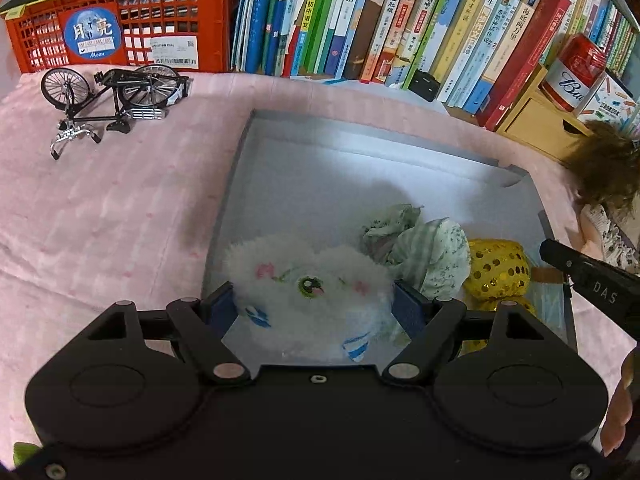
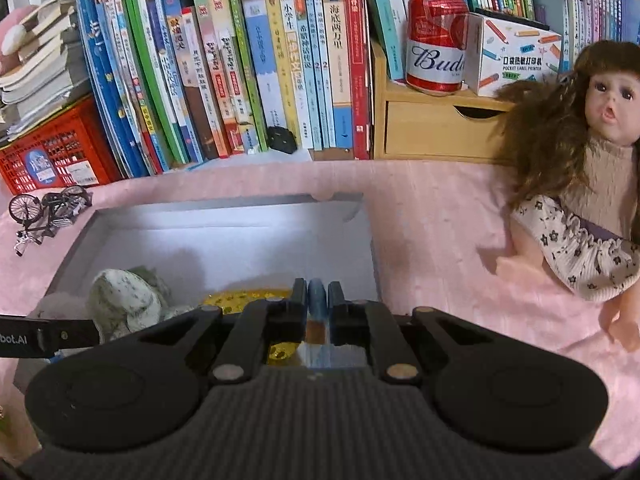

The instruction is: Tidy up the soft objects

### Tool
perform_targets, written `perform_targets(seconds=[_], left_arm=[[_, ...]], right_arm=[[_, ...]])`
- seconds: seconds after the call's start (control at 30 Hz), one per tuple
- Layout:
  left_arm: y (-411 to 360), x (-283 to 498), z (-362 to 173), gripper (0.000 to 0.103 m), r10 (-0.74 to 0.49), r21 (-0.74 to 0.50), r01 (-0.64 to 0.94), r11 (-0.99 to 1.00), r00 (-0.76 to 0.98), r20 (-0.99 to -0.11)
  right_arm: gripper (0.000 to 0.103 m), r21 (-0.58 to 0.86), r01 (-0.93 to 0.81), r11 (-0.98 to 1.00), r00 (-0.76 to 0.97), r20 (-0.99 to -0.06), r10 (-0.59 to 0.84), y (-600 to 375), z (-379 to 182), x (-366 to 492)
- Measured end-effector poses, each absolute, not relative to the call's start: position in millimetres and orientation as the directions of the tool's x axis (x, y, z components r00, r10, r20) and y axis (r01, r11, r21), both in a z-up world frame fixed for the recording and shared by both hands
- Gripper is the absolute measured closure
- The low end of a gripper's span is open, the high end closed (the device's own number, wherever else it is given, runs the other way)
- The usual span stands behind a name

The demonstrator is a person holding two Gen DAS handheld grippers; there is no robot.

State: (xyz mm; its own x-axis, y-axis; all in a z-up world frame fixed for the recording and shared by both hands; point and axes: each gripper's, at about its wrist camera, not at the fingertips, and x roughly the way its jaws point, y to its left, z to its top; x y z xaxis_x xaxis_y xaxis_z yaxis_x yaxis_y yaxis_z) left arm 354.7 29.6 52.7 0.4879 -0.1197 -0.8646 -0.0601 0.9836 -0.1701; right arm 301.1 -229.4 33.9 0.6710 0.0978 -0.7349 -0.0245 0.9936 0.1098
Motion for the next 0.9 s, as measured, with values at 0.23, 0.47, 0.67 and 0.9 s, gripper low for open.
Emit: perform_targets(seconds=[0.23, 0.47, 0.67, 0.9], left_arm=[[30.3, 355.5, 48.7, 0.024, -0.149, -0.2, -0.057, 0.978, 0.481, -0.864], [35.0, 351.0, 53.0, 0.019, -0.157, -0.219, -0.069, 0.973, 0.499, -0.852], [39.6, 343.0, 66.0, 0.018, -0.167, -0.241, -0.07, 0.968, 0.537, -0.827], [38.6, 324.6, 85.6, 0.016, -0.186, -0.251, -0.037, 0.967, 0.57, -0.801]], right_arm=[[0.083, 0.124, -0.022, 0.992, 0.667, -0.738, 0.107, -231.9, 29.8, 301.0], [0.057, 0.15, -0.025, 0.988, 0.67, -0.732, 0.128, -233.6, 34.2, 298.8], [0.044, 0.145, -0.048, 0.988, 0.683, -0.717, 0.138, -230.1, 45.2, 290.8], [0.039, 0.157, -0.08, 0.984, 0.708, -0.686, 0.167, -230.4, 65.1, 271.8]])
